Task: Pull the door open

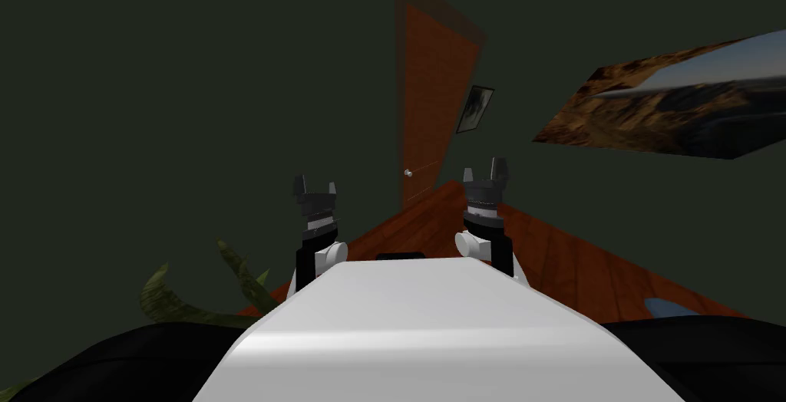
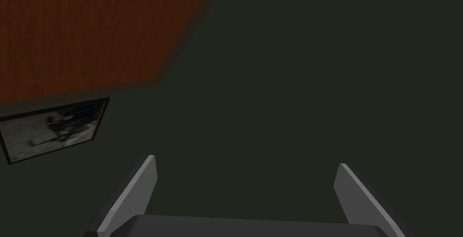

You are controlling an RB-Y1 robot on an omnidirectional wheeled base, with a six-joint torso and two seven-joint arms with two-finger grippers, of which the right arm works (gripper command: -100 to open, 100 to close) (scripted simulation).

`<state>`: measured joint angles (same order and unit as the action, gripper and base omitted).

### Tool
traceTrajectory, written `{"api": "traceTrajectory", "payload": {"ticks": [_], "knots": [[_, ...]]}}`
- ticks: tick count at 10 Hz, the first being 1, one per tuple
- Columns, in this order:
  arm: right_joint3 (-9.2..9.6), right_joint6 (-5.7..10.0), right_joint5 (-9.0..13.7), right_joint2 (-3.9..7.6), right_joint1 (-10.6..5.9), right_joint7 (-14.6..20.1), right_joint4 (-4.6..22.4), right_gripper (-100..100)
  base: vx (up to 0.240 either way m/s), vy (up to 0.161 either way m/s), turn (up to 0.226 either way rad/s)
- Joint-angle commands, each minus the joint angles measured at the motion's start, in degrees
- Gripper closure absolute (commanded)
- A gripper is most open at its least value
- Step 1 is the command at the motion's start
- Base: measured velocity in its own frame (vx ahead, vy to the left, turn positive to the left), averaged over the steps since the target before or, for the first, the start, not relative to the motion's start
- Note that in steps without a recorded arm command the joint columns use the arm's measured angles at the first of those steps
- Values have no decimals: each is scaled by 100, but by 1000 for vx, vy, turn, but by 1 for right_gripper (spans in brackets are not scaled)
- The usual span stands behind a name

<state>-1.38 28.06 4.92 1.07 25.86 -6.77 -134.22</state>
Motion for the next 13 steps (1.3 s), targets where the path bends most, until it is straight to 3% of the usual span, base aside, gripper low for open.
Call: {"api": "traceTrajectory", "payload": {"ticks": [1, 13], "knots": [[-10, 55, -67, 32, -21, -117, 163, -100, 52, -3, 50], [-125, 694, -841, 312, -266, -1465, 2032, -100, 105, -27, 67]]}}
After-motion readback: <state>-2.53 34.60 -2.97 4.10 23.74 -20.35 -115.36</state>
